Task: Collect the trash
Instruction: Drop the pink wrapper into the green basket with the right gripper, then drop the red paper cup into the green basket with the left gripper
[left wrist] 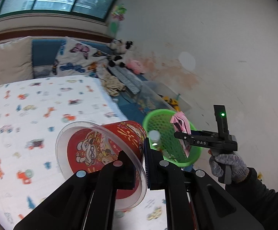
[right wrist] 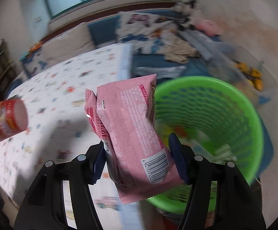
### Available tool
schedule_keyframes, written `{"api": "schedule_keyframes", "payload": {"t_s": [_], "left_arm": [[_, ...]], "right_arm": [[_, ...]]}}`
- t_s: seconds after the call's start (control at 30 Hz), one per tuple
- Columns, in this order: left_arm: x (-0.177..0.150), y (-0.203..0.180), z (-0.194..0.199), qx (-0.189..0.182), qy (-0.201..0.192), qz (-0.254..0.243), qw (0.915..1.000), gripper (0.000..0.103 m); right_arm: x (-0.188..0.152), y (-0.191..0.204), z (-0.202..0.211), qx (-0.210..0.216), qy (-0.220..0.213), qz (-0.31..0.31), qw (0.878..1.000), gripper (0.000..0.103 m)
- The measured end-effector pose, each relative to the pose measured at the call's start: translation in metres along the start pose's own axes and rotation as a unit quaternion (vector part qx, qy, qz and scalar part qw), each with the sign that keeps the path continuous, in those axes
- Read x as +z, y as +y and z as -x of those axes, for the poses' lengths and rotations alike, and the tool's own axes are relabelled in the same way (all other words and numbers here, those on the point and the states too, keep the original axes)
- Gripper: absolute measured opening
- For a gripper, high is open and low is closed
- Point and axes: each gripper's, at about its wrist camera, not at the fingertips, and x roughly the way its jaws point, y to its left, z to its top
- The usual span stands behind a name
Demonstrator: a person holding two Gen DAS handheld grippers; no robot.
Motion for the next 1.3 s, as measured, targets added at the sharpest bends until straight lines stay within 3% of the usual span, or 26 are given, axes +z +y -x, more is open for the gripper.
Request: {"api": "schedule_keyframes", "payload": {"t_s": [0.17, 0.47, 1.0, 1.3], "left_arm": [[0.008, -0.029, -0.03, -0.015, 0.017, -0.02, 0.9996, 0.008], [0.018, -0.066, -0.073, -0.023, 0.044, -0.05, 0.9975, 0.008], [0.018, -0.126, -0.161, -0.042, 0.102, -0.093, 0.9895, 0.008], [0.011, -0.156, -0.214, -0.049, 0.145, -0.106, 0.9825, 0.008]], "right_arm": [[-0.011, -0.045, 0.0, -0.016, -0.002, -0.05, 0.999, 0.064], [-0.024, -0.086, -0.004, -0.026, -0.012, -0.105, 0.994, 0.076], [-0.043, -0.088, 0.048, -0.037, -0.063, -0.091, 0.993, 0.078], [-0.061, -0.1, 0.075, -0.035, -0.088, -0.113, 0.989, 0.078]]}}
